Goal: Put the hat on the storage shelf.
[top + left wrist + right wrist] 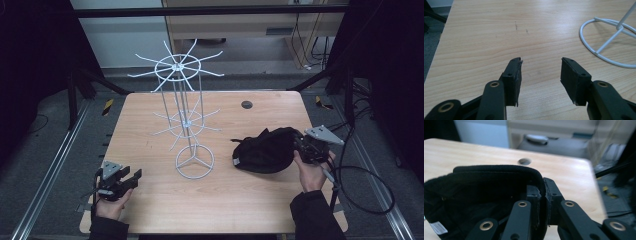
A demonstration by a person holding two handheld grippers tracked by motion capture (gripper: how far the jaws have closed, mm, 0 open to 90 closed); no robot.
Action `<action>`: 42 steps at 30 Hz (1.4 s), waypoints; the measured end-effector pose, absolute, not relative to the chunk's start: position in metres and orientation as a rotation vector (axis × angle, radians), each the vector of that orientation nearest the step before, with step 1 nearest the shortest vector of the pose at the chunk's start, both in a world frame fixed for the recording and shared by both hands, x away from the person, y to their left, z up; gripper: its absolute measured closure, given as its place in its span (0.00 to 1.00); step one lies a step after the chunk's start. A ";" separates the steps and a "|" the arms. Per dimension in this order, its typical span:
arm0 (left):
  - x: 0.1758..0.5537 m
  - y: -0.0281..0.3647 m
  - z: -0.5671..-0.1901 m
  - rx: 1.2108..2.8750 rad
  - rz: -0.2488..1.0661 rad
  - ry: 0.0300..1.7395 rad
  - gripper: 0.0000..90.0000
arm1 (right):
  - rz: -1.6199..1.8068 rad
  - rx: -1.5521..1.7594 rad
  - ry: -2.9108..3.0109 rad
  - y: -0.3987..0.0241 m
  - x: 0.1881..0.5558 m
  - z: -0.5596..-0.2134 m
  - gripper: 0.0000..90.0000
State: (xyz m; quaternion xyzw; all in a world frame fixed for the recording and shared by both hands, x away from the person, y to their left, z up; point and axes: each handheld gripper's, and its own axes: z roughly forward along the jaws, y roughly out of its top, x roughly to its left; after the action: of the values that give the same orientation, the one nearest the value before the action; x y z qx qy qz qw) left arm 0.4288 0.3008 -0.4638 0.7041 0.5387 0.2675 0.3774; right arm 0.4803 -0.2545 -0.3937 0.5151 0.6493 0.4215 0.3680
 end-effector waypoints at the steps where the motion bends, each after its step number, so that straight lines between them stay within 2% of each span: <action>1: 0.429 0.301 -0.464 1.800 0.684 1.377 0.57 | 1.082 1.323 1.667 -0.255 0.480 -0.394 0.94; 9: 0.429 0.300 -0.464 1.802 0.688 1.379 0.57 | 0.984 1.219 1.543 -0.252 0.483 -0.375 0.94; 19: 0.424 0.287 -0.463 1.833 0.643 1.352 0.56 | 1.079 1.065 1.669 -0.235 0.462 -0.389 0.93; 30: 0.420 0.215 -0.459 1.959 0.567 1.142 0.54 | 1.107 1.050 1.689 -0.229 0.453 -0.391 0.93; 38: 0.439 0.140 -0.465 2.036 0.526 1.001 0.52 | 1.114 1.049 1.689 -0.228 0.452 -0.390 0.93; 42: 0.447 0.118 -0.470 2.040 0.518 0.976 0.53 | 1.114 1.047 1.695 -0.227 0.451 -0.391 0.93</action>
State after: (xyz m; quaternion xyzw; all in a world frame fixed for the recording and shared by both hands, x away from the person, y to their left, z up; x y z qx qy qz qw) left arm 0.4475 0.1185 -0.4699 0.8061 0.3857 0.2046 0.3994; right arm 0.4508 -0.2273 -0.3906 0.4169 0.6752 0.4439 0.4163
